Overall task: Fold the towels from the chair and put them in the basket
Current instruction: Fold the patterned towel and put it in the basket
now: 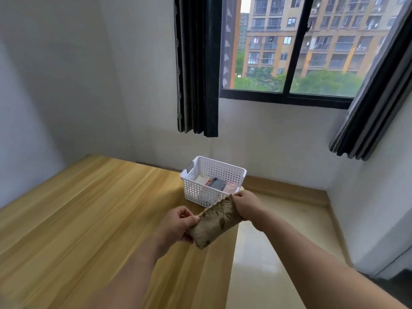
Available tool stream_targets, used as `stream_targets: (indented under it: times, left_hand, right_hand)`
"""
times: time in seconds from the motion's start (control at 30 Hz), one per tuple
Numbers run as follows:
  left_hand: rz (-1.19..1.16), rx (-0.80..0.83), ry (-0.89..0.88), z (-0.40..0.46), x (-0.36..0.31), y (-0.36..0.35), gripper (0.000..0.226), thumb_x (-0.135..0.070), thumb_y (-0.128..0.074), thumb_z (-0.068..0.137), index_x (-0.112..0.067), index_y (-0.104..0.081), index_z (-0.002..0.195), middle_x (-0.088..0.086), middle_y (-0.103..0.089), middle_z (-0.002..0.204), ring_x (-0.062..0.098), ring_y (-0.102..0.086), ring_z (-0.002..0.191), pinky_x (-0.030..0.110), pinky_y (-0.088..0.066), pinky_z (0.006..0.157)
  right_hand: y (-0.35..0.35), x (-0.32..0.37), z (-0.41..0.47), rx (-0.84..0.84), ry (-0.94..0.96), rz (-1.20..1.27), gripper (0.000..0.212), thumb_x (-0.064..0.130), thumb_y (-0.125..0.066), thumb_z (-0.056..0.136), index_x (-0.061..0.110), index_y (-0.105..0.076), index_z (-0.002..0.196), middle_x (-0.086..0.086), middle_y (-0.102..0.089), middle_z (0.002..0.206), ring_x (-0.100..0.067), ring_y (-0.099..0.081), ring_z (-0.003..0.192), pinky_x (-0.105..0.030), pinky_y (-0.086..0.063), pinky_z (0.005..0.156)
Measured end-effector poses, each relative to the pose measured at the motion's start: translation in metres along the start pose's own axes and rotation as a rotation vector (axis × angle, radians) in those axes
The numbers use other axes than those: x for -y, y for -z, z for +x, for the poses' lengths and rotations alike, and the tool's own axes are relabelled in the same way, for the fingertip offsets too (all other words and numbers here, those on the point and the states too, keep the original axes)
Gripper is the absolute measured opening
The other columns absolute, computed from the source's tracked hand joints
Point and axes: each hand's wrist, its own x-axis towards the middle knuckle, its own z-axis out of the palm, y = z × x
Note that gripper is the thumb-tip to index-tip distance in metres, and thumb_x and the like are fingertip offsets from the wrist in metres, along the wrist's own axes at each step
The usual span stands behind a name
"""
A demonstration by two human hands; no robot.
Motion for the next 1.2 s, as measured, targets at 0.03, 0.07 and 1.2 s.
stream_targets:
  times: [0.03,0.07,1.2]
  left_hand:
    - [0.002,-0.012,0.005,0.017,-0.001,-0.002,0.015,-0.012,-0.065,0.088,-0.005,-0.053,0.081,0.008,-0.058,0.072,0.015,-0.060,0.057,0.031,-0.053,0.051]
    - [-0.005,-0.022,0.007,0.034,-0.002,-0.005,0.016,-0.011,-0.065,0.088,-0.005,-0.053,0.081,0.007,-0.058,0.071,0.015,-0.061,0.057,0.031,-0.053,0.051]
    - [1.003,0.093,0.574,0.451,0.061,-0.114,0.023,-0.013,-0.052,0.087,-0.006,-0.061,0.107,0.016,-0.062,0.104,0.032,-0.060,0.092,0.038,-0.047,0.072]
  right_hand:
    - [0.001,0.003,0.019,-0.001,0.029,-0.033,0.026,0.020,-0.042,0.092,0.008,-0.065,0.096,-0.011,-0.065,0.097,-0.028,-0.062,0.092,-0.040,-0.055,0.083]
    - [0.003,0.007,0.038,-0.003,0.048,-0.071,0.027,0.021,-0.041,0.093,0.008,-0.064,0.098,-0.011,-0.065,0.099,-0.028,-0.061,0.095,-0.042,-0.053,0.088]
    - [-0.036,-0.084,0.468,0.599,0.379,-0.950,0.027,0.006,-0.043,0.094,-0.001,-0.059,0.114,-0.022,-0.061,0.114,-0.037,-0.060,0.105,-0.036,-0.044,0.075]
